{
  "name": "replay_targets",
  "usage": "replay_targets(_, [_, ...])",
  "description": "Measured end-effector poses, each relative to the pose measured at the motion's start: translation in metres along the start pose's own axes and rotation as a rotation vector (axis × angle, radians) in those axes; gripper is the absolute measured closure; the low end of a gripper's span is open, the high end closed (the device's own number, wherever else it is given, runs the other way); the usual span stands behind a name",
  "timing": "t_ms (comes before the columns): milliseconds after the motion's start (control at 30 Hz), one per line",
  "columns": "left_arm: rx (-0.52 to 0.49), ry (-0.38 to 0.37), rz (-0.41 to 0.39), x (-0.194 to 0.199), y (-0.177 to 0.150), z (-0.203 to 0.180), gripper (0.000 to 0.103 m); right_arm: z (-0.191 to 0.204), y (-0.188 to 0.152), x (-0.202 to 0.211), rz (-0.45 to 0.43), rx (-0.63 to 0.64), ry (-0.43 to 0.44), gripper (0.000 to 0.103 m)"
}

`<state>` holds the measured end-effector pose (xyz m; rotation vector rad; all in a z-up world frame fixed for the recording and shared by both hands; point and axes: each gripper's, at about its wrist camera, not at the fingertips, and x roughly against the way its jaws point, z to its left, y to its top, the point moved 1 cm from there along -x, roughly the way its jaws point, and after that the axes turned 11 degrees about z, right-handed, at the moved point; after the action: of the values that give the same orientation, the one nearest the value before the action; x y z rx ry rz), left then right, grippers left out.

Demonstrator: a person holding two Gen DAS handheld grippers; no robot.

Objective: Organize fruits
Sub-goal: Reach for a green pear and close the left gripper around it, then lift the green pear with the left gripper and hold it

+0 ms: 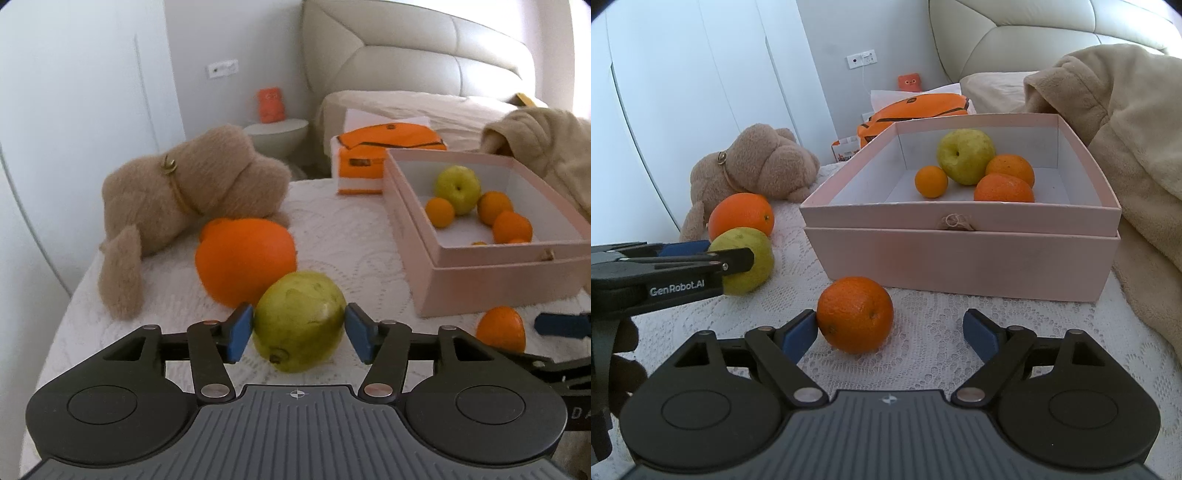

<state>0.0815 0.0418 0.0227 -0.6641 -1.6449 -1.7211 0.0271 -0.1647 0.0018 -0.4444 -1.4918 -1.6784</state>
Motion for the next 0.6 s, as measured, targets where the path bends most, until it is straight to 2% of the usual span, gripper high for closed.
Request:
replay_targets(100, [0.042,-0.04,-0.008,-0.002,-0.001,0.008,0.041,0.0,0.0,0.0,0.0,0.0,-0.001,0.017])
replay_targets(233, [0.048,-0.069,-0.008,-0.006,-0.001,0.011,0.039,0.0,0.0,0.0,0.0,0.001,-0.001,0.016])
replay_targets(433, [0.064,-0.154,0.046,-0.019,-0.004,0.01,0.039,-0.001,0.0,0.0,0.0,0.004,-0.002,0.016])
replay_targets(600, [0.036,-0.132,0.038,-0.02,-0.006,0.003,0.04,0.0,0.0,0.0,0.0,0.003,-0.003,0.016])
